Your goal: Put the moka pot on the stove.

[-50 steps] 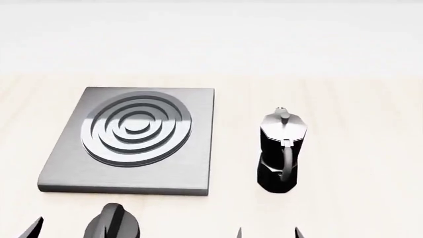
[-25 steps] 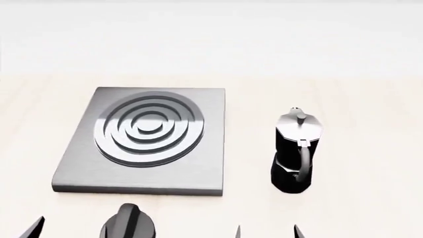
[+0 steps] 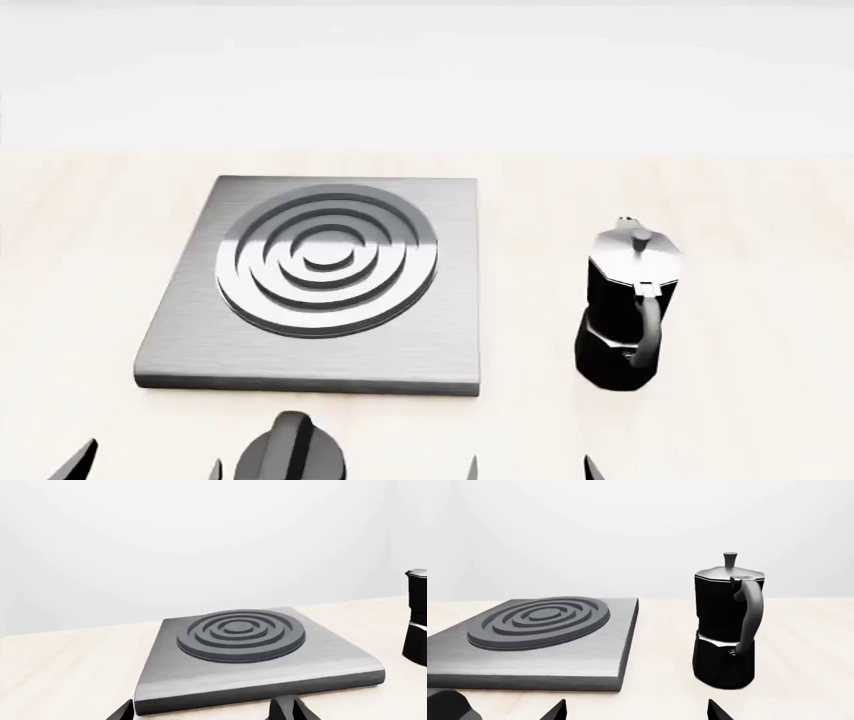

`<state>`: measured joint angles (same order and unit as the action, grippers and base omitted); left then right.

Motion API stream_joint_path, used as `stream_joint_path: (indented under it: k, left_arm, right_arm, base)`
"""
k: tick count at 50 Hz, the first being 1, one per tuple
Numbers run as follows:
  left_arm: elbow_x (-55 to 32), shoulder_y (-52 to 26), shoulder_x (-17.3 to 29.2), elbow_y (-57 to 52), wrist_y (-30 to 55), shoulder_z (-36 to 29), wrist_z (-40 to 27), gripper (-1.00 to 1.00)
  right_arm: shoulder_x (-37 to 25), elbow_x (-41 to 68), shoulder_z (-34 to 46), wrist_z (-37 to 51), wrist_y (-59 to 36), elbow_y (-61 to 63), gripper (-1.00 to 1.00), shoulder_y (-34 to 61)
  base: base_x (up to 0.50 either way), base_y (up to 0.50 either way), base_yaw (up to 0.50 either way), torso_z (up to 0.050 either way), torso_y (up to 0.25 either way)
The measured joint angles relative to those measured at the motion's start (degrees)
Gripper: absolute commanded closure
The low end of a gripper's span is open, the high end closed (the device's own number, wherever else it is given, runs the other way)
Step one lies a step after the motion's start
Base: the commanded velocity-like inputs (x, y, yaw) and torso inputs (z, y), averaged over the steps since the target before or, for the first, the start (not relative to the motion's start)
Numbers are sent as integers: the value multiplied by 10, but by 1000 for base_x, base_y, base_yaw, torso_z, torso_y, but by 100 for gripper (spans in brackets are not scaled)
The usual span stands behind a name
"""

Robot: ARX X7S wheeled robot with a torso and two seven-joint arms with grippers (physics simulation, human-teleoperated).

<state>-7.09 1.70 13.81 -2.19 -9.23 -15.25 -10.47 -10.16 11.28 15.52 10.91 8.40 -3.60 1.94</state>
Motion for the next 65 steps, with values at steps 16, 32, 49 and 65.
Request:
stream_joint_path:
  k: [16, 32, 49, 65]
  left_arm:
    - [1, -1, 2, 17, -15, -6, -2, -100]
    - [-4, -3, 5, 27, -21, -8, -3, -100]
    - [-7, -5, 8, 28, -21, -12, -6, -100]
    - [-13, -4, 11, 25, -21, -15, -8, -100]
  right_arm:
    - [-20, -3, 5, 30, -58, 105, -100, -44]
    - [-37, 18, -3, 27, -93, 134, -100, -29]
    - [-41, 21, 1, 26, -88, 128, -100, -25]
    - [-42, 24, 4, 27, -79, 118, -100, -21]
  base:
    - [0, 83, 0, 0, 0]
    - [0, 83, 0, 0, 0]
    - [0, 83, 0, 0, 0]
    - [0, 84, 0, 0, 0]
